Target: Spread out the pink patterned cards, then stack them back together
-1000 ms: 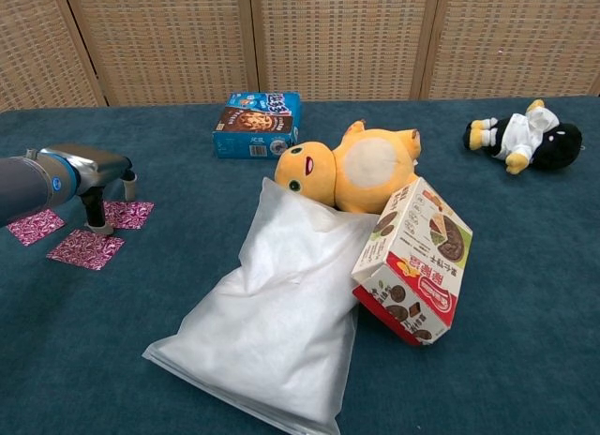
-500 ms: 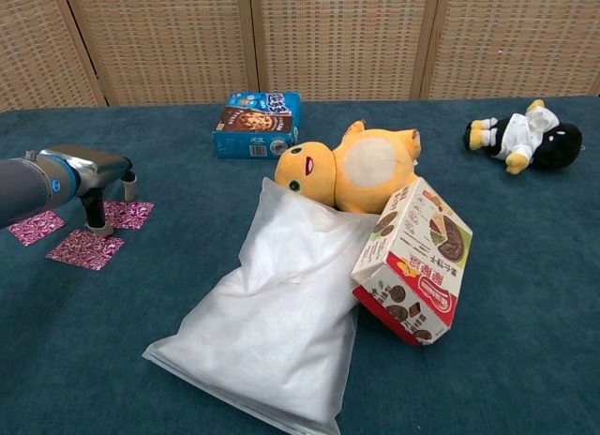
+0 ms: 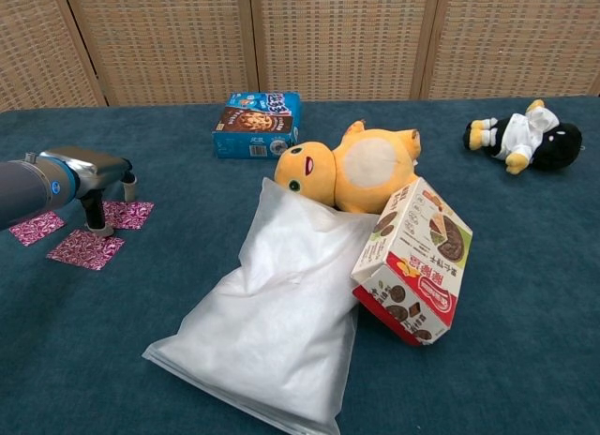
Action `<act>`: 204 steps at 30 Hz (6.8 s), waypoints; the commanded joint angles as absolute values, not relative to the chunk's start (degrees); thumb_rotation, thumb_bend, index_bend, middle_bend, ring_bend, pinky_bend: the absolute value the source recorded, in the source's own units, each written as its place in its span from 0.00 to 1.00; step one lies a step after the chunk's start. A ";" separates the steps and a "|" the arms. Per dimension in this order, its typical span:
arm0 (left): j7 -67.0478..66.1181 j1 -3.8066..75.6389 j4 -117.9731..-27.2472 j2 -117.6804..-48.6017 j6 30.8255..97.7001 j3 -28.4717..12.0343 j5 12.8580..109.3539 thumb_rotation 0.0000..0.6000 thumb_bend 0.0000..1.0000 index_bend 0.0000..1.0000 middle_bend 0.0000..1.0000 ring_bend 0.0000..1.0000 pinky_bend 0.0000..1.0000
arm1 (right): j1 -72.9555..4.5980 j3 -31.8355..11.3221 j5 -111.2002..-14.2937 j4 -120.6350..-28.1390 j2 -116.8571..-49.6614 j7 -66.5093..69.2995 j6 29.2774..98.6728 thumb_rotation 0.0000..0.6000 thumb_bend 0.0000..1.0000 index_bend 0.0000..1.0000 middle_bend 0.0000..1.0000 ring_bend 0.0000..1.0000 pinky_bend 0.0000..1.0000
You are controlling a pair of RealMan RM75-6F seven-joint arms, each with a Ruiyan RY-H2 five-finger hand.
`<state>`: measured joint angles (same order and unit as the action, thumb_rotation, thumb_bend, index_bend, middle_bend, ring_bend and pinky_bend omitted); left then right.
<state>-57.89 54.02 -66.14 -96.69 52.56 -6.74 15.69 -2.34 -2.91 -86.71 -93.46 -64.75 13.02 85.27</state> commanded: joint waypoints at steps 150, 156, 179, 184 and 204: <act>-9.51 38.13 -57.17 -78.46 47.25 2.48 75.72 1.00 0.35 0.66 0.00 0.00 0.00 | -2.54 -2.29 -87.13 -93.84 -65.72 9.57 84.82 1.00 0.10 0.04 0.00 0.00 0.00; -7.29 37.65 -53.74 -79.71 47.09 3.39 78.45 1.00 0.35 0.66 0.00 0.00 0.00 | -2.55 -2.46 -86.71 -93.71 -65.89 9.08 84.76 1.00 0.11 0.04 0.00 0.00 0.00; -4.75 37.27 -46.47 -84.39 46.11 4.30 82.81 1.00 0.35 0.66 0.00 0.00 0.00 | -2.64 -2.45 -86.32 -93.59 -66.32 7.93 84.36 1.00 0.11 0.04 0.00 0.00 0.00; -5.42 37.45 -45.16 -84.96 46.32 4.48 83.77 1.00 0.35 0.66 0.00 0.00 0.00 | -2.61 -2.50 -86.36 -93.52 -66.33 8.02 84.51 1.00 0.10 0.04 0.00 0.00 0.00; 0.33 37.32 -38.05 -88.08 49.31 5.77 88.54 1.00 0.32 0.60 0.00 0.00 0.00 | -2.68 -2.49 -86.16 -93.16 -66.79 7.40 84.26 1.00 0.10 0.04 0.00 0.00 0.00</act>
